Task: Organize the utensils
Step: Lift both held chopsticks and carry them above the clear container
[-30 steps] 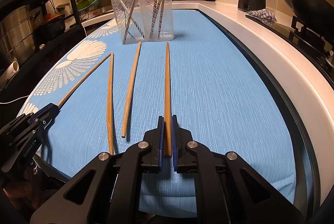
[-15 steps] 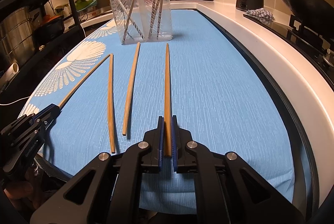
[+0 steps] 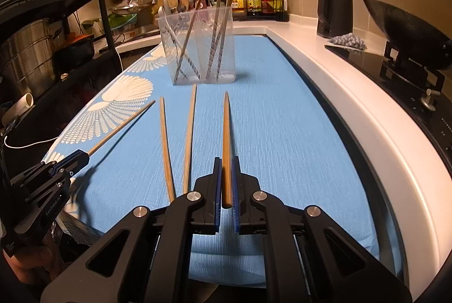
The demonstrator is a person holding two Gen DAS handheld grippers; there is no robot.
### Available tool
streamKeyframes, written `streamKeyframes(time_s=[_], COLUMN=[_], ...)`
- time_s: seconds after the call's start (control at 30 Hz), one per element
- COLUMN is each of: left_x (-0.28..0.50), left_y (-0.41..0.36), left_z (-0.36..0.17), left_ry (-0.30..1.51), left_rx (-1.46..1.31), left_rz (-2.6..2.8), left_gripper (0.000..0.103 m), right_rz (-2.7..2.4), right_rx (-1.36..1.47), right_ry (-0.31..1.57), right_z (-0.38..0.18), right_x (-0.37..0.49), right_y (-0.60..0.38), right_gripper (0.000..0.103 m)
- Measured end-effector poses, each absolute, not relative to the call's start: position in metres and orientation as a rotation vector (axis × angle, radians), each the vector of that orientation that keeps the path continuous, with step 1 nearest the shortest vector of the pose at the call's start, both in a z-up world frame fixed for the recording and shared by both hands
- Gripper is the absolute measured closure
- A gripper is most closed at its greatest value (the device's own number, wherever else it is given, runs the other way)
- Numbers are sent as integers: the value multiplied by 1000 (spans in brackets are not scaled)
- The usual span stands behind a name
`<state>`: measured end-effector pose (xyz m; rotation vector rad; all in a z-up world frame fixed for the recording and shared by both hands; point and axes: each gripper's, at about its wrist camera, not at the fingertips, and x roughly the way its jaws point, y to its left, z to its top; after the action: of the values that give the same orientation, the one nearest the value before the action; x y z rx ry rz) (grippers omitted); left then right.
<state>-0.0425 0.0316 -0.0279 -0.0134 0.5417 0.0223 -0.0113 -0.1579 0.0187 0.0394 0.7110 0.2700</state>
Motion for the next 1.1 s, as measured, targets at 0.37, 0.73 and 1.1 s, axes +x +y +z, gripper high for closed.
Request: streamKeyframes(time_s=[0.37, 0.73, 1.1], left_x=[-45, -21, 23], left_y=[39, 53, 70], left_z=[9, 69, 105], left_ry=[464, 347, 450], left_rx=[-11, -20, -100], left_rz=[29, 4, -42], left_gripper=[96, 96, 96], right_rz=[276, 305, 356], right_rx=[43, 47, 69], right_ry=[608, 507, 513], right_z=[60, 115, 155], right_x=[-15, 14, 54], right_y=[-166, -161, -152], right_gripper=[96, 96, 96])
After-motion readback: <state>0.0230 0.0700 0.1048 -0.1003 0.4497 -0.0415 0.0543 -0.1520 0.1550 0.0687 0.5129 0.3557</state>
